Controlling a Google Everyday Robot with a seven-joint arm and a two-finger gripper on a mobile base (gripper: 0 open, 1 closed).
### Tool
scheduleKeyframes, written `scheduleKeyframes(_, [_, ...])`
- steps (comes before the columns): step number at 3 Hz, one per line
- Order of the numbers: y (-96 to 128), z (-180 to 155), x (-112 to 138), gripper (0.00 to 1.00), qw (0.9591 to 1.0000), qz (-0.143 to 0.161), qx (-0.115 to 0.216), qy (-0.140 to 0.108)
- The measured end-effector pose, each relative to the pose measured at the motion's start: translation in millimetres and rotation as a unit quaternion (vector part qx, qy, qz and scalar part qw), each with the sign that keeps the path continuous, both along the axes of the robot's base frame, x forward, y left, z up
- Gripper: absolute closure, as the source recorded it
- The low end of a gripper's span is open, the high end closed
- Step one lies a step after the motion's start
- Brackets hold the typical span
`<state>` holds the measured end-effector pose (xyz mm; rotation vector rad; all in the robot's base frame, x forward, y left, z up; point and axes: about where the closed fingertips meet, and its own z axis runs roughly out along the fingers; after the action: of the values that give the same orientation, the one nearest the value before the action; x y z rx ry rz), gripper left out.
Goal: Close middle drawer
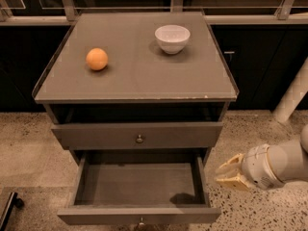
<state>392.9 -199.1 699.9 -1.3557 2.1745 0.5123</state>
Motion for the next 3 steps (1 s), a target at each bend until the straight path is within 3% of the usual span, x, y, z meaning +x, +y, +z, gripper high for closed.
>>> scheduleKeyframes(1, [3, -13, -10, 0.88, 0.9999, 0.0, 0.002, -0.014])
scheduleKeyframes(2, [10, -55, -23, 1.0, 0.9987, -0.017, 0.044, -0.02])
scheduleKeyframes(3, [20, -114, -29, 1.0, 0.9938, -0.044, 0.102, -0.003])
